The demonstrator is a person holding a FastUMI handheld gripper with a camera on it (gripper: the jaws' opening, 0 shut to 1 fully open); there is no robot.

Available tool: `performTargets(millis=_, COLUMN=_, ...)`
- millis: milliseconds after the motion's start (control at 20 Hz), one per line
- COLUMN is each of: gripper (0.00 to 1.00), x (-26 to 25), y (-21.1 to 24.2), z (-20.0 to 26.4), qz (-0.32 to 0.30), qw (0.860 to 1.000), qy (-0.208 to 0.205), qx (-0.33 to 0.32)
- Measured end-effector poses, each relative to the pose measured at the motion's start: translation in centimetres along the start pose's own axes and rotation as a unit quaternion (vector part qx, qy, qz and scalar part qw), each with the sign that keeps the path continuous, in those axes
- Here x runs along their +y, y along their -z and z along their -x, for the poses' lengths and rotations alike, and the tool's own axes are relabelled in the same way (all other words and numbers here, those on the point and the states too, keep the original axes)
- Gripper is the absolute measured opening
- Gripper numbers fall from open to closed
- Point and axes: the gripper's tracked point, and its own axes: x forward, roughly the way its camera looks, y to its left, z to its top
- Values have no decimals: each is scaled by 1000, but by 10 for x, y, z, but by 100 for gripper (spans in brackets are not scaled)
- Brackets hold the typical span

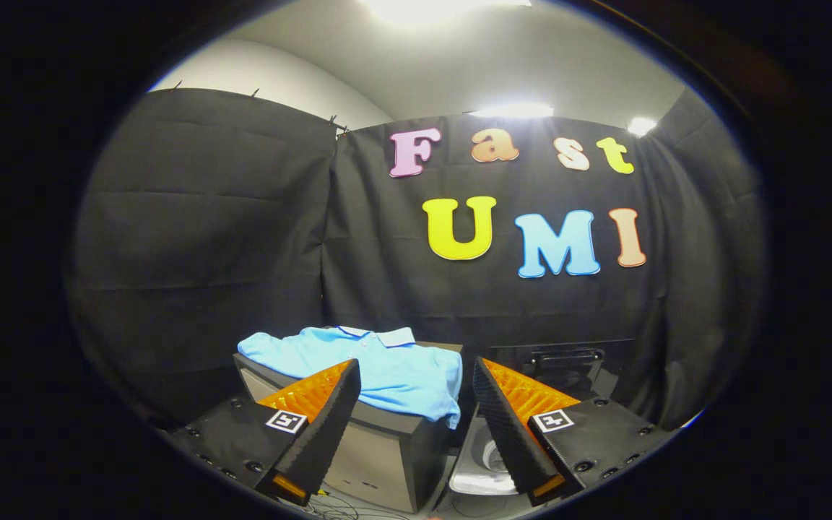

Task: Put the clothes into the washing machine and then close the washing machine lid.

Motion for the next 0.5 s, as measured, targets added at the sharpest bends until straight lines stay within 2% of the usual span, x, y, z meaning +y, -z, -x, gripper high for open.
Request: performTargets(millis=500, gripper=98, x=48, y=-1, z=-81, qz=11, qw=996, qy=-66, qx=51)
